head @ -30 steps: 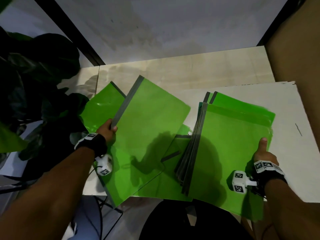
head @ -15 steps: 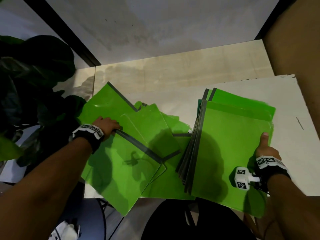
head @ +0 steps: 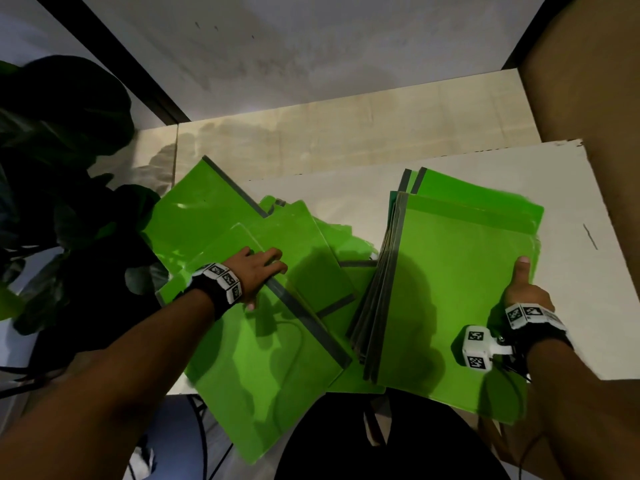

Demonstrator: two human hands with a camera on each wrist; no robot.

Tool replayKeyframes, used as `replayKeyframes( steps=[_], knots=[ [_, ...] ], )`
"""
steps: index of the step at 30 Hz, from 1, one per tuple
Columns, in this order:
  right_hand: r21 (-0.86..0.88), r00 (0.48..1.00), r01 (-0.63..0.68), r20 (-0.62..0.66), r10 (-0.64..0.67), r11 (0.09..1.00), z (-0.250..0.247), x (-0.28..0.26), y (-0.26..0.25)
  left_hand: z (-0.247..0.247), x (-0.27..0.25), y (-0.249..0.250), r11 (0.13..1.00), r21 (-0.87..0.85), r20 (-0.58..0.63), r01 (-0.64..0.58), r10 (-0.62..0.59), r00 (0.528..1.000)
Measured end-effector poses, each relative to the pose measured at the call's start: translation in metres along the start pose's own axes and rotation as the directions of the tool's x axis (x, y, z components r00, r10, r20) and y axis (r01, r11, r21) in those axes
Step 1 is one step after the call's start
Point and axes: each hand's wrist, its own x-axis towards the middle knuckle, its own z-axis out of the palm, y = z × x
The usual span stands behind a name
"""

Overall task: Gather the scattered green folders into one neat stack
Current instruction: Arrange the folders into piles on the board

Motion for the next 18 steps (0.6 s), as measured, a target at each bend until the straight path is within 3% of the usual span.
replayKeyframes(
  steps=[8,10,14,16,18],
  knots=[
    [0.035,1.0,-0.014,-0.001,0.014,0.999,-0.004,-0.006,0.0,-0.029,0.018,0.004,0.993,0.118,0.003,-0.018,0.018,1.0],
    [0.031,1.0,-0.014,-0.004,0.014,0.999,-0.005,-0.006,-0.002,-0.039,0.016,-0.004,0.998,0.069,0.041,-0.006,0.003,0.999],
    [0.028,1.0,-0.009,0.008,0.008,1.0,-0.006,-0.009,-0.002,-0.062,0.003,-0.042,0.943,-0.281,0.059,0.177,-0.168,0.984],
    [-0.014,1.0,0.015,0.019,-0.015,1.0,-0.005,-0.008,0.0,-0.072,-0.012,-0.065,0.846,-0.467,0.015,0.257,-0.283,0.959],
    [-0.033,0.999,0.042,0.028,-0.041,0.999,-0.006,-0.01,-0.001,-0.072,-0.028,-0.091,0.719,-0.629,-0.061,0.294,-0.423,0.904]
  ],
)
